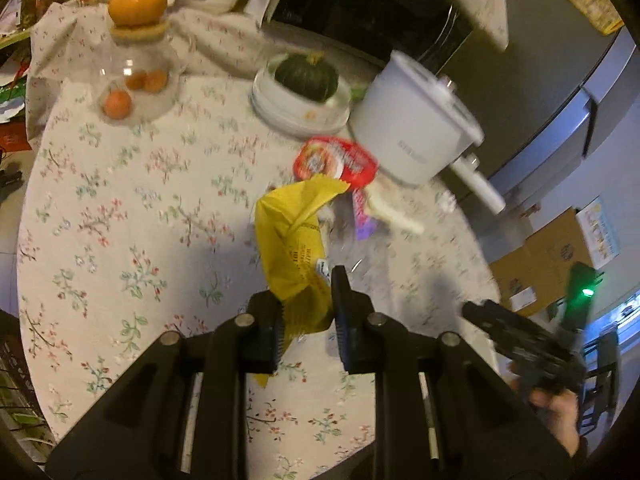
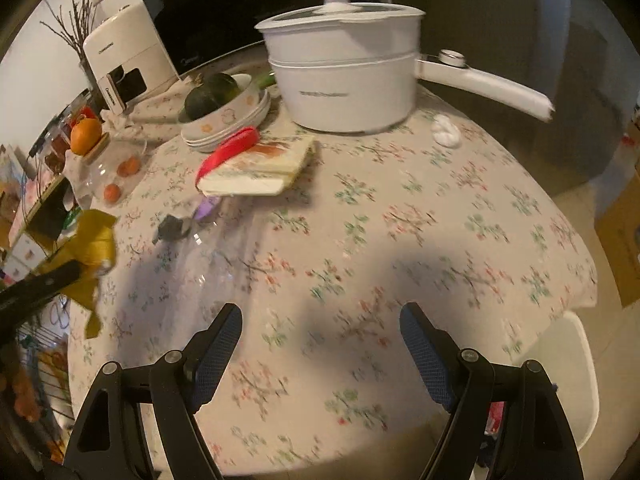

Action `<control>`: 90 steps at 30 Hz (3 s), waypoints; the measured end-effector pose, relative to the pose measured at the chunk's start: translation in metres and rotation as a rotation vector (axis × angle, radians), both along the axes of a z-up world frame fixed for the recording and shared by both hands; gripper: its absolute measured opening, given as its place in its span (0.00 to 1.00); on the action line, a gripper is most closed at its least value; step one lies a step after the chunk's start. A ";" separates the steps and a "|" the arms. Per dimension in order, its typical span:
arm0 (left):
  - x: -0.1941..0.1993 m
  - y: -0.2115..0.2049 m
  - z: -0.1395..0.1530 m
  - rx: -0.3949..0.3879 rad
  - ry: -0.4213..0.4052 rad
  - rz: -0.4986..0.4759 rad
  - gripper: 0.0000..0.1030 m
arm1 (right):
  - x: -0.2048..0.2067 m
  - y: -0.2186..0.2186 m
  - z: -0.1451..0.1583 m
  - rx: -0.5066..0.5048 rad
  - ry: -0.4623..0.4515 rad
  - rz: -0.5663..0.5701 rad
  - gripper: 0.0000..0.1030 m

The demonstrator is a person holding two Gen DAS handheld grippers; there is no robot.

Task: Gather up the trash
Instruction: 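Grasp the red noodle bag with the right tool while the left tool holds the yellow bag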

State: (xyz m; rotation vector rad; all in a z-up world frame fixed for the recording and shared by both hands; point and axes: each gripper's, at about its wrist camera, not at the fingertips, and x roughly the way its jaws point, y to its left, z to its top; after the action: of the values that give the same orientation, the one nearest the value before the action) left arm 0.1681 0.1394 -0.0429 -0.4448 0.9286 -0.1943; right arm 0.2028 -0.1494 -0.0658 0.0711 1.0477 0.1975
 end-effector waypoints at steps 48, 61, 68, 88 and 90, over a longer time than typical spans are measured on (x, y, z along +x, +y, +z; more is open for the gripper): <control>0.017 0.061 0.018 -0.025 -0.035 0.142 0.22 | 0.135 0.167 -0.031 -0.017 0.058 0.351 0.17; 0.007 0.095 0.017 -0.058 -0.044 0.206 0.22 | 0.120 0.232 -0.071 -0.091 0.106 0.400 0.81; 0.005 0.104 0.015 -0.060 -0.043 0.218 0.22 | 0.128 0.256 -0.089 -0.259 0.098 0.371 0.93; 0.005 0.103 0.015 -0.071 -0.042 0.208 0.22 | 0.137 0.252 -0.081 -0.178 0.112 0.457 0.38; 0.005 0.101 0.015 -0.064 -0.042 0.204 0.22 | 0.131 0.250 -0.073 -0.154 0.095 0.457 0.37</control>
State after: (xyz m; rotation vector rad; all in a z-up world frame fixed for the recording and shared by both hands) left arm 0.1736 0.2404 -0.0278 -0.5891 0.8314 -0.0477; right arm 0.3343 0.1010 -0.1392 -0.3035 1.1602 0.5301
